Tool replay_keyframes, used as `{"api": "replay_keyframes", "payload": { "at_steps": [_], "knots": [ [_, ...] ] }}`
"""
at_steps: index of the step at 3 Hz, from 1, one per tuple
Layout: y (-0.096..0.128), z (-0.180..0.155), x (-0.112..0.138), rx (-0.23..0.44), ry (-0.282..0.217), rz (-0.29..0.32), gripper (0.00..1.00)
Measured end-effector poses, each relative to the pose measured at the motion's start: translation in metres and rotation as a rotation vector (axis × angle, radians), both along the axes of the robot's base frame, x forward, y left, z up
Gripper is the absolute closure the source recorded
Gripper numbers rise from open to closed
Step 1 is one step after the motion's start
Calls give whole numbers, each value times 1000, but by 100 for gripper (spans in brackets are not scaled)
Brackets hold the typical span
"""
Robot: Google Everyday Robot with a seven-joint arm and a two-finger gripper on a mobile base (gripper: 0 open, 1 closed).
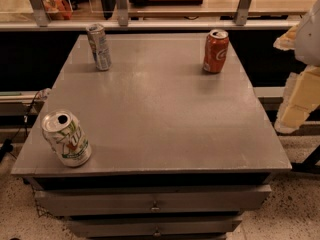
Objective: Pick redbull can
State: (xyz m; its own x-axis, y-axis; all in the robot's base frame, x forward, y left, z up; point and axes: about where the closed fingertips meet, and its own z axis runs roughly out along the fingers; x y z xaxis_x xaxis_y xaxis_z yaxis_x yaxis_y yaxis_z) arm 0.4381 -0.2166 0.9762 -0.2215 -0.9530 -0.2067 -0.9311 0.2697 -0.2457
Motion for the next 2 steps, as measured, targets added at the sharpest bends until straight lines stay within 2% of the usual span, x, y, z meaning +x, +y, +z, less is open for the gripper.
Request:
{"api": "replay_keyframes", "payload": {
  "at_steps": [1, 2],
  "knots": [
    [0, 0, 0, 0, 0, 0, 0],
    [8, -4, 20, 59, -22, -13, 0]
  ]
}}
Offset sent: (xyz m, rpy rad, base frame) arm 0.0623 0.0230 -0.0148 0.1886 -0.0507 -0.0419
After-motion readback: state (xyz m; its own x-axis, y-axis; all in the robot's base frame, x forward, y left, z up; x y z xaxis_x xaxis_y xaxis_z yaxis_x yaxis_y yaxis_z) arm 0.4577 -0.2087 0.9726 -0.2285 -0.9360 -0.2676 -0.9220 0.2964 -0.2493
